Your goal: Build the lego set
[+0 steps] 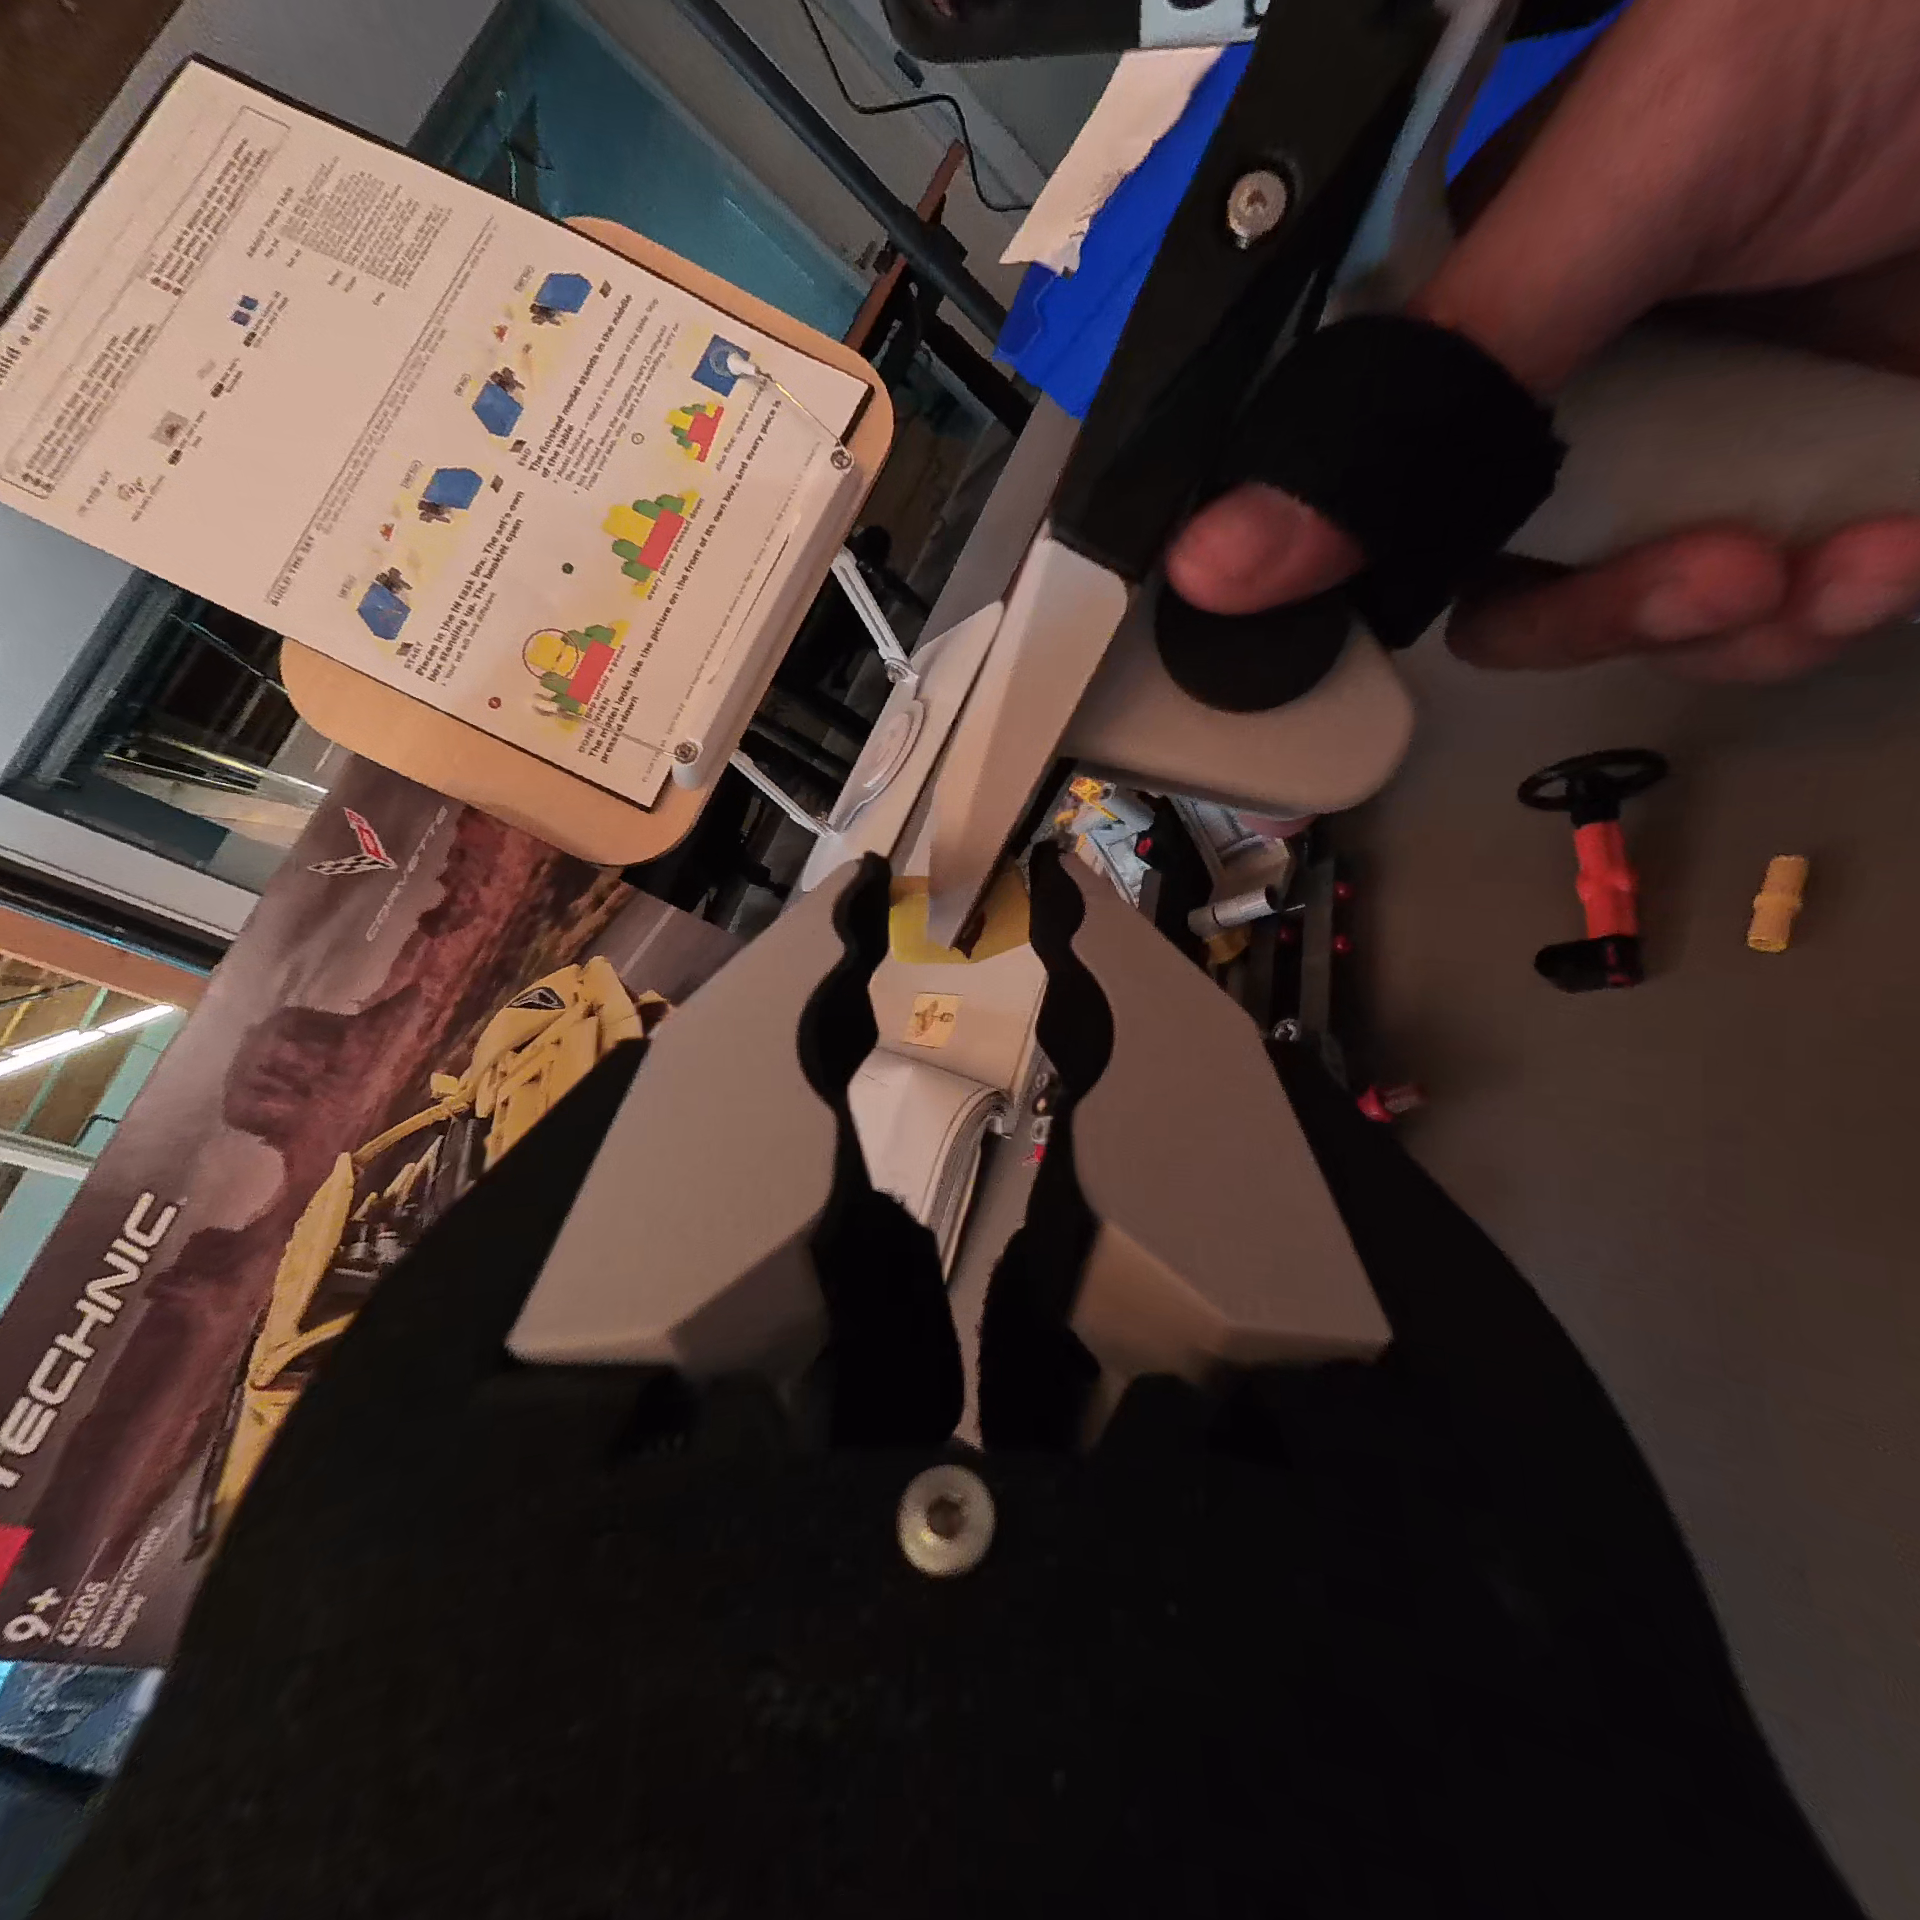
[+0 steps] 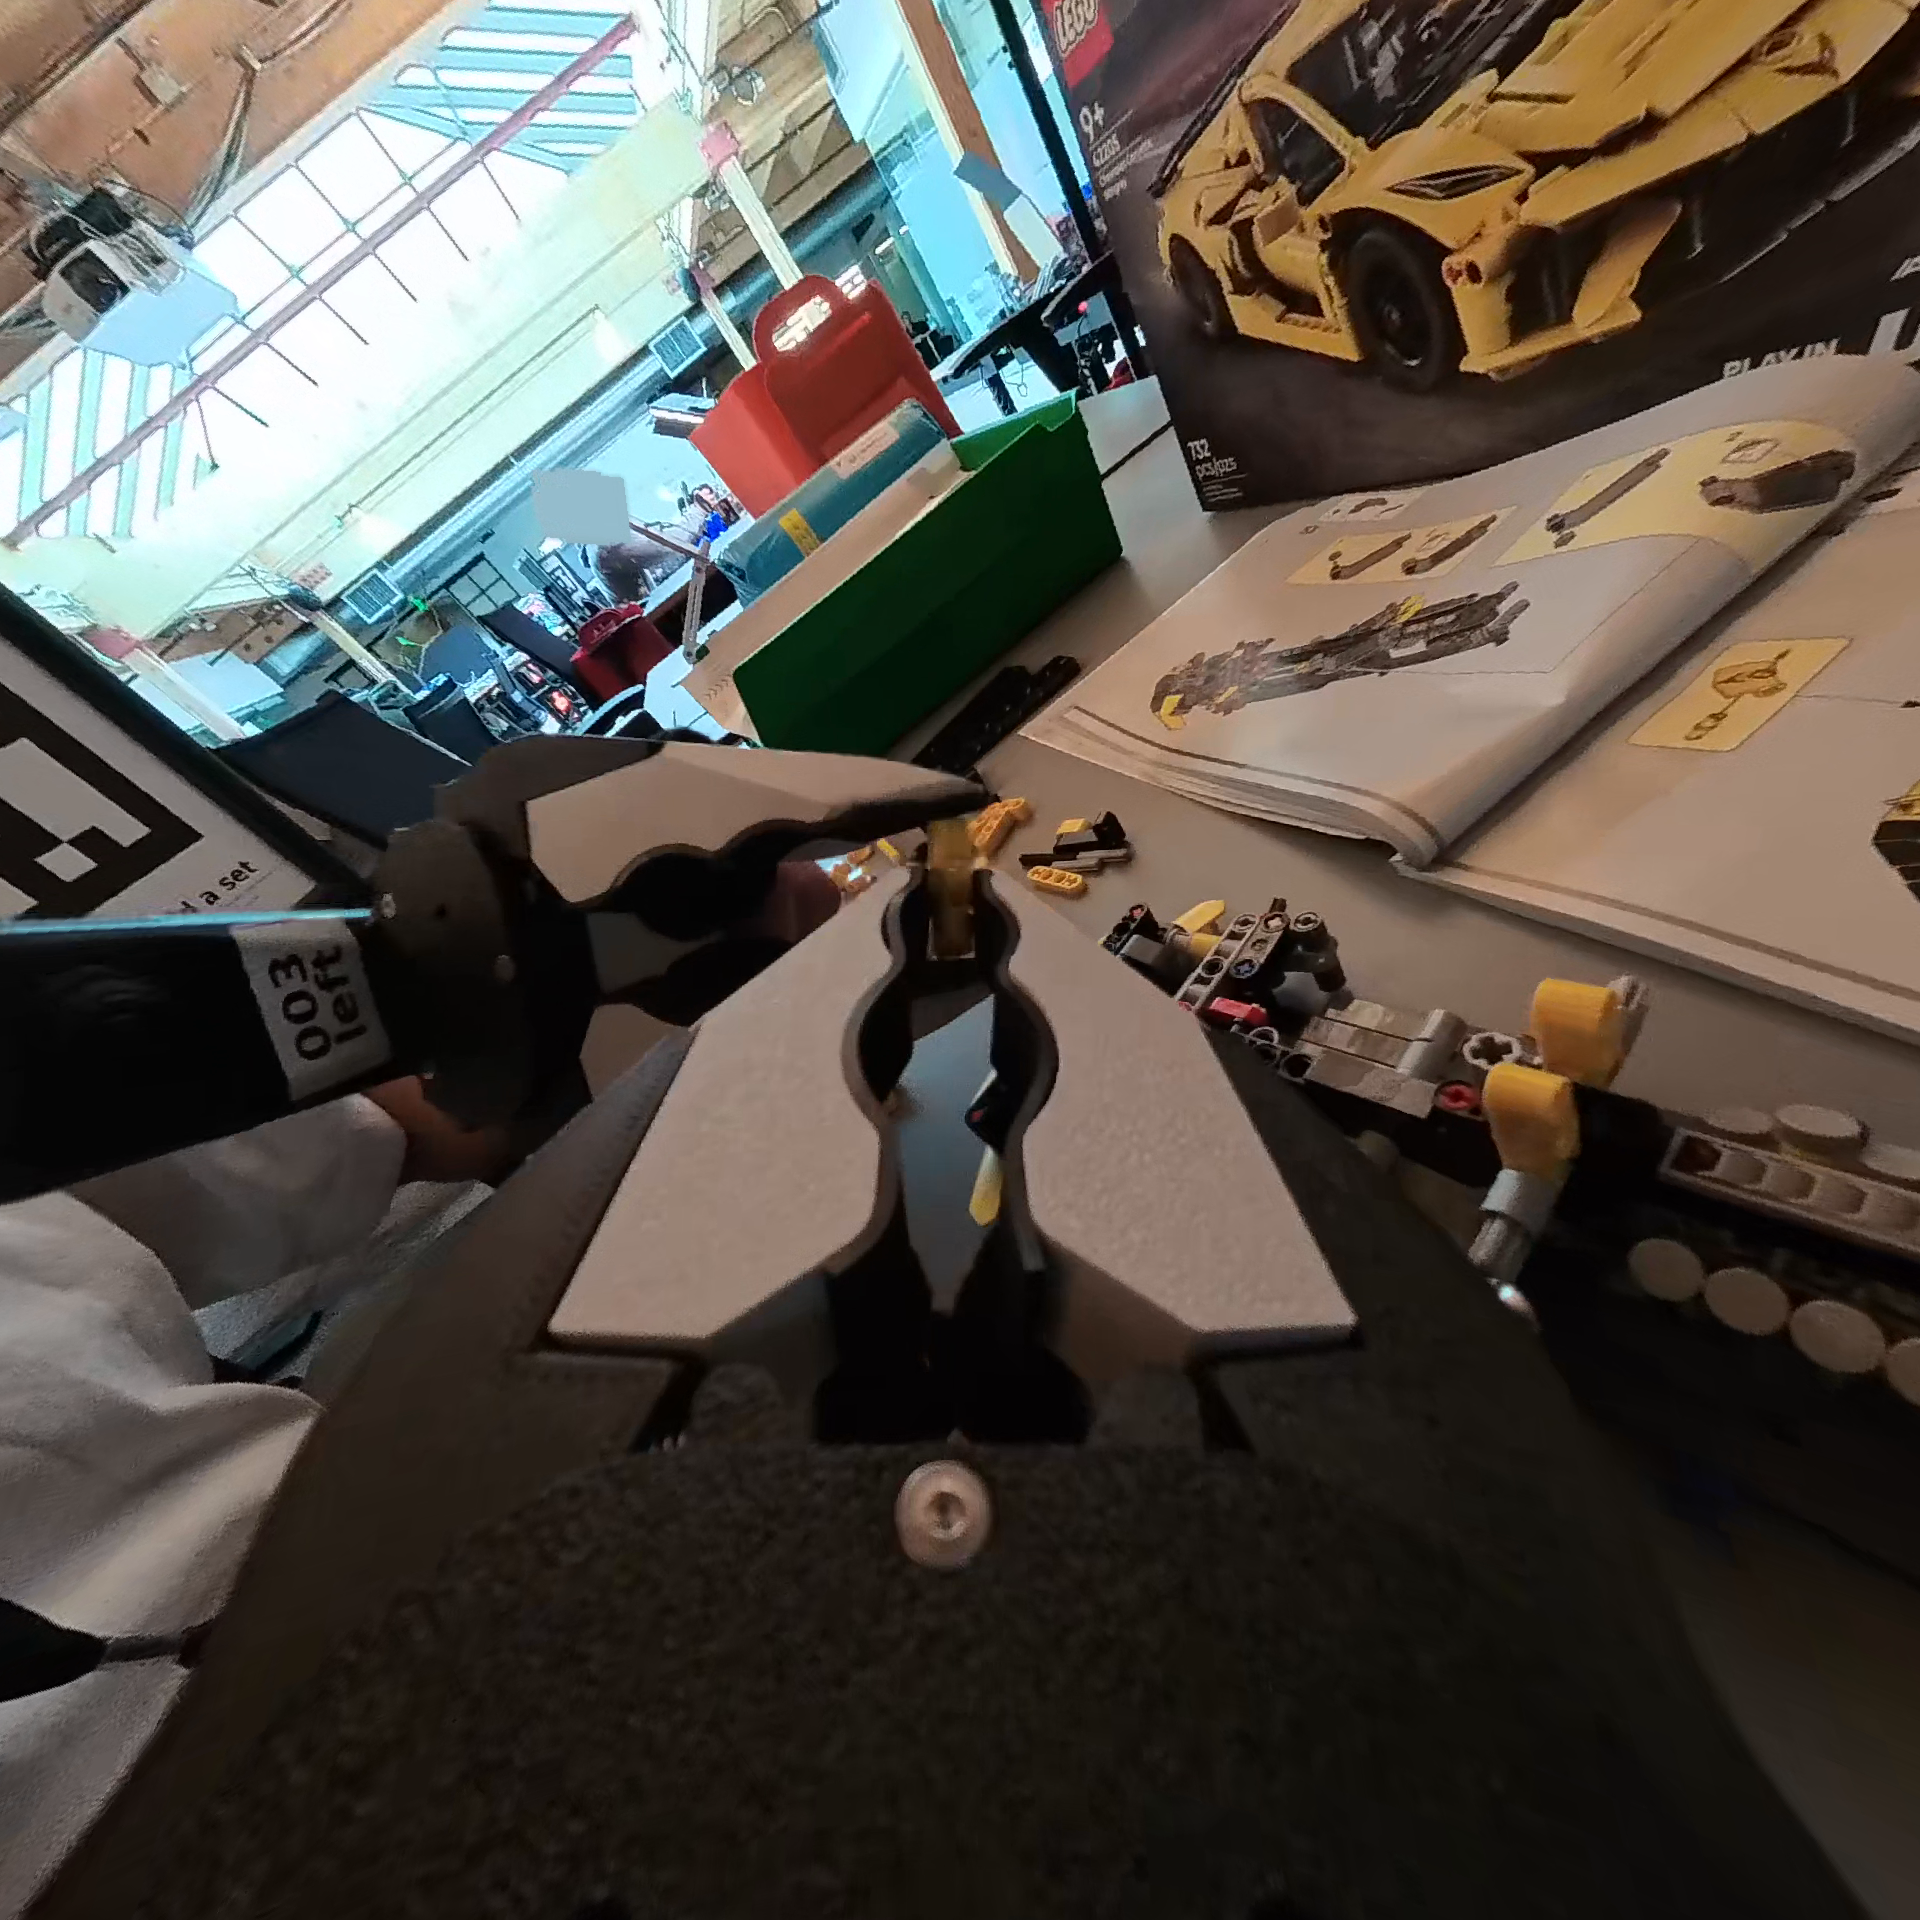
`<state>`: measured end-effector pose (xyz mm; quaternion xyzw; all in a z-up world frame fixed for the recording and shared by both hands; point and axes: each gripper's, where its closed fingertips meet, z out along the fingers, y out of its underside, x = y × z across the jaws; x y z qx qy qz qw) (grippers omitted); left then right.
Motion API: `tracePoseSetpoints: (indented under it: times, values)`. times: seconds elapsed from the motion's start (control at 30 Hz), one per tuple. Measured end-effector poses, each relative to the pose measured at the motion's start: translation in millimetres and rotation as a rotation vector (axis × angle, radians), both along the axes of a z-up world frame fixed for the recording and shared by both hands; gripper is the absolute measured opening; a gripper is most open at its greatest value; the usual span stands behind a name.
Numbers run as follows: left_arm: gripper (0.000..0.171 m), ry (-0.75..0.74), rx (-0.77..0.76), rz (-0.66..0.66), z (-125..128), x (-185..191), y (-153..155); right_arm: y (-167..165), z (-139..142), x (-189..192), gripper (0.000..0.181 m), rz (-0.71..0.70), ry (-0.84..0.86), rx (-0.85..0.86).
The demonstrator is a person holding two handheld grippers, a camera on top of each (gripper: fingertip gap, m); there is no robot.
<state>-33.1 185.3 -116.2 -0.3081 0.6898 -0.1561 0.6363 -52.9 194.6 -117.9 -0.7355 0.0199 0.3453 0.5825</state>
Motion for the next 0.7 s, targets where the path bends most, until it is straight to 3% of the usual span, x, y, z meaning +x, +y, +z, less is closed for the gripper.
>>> tracePoseSetpoints:
  times: [0.43,0.7]
  values:
    - [0.026,0.007,0.045,0.006,-5,-2,5,-1,0,-1,0.007,0.012,0.02,0.004]
    - [0.026,0.037,0.056,0.023,-11,-1,7,1,-6,1,0.006,-0.028,-0.062,-0.011]
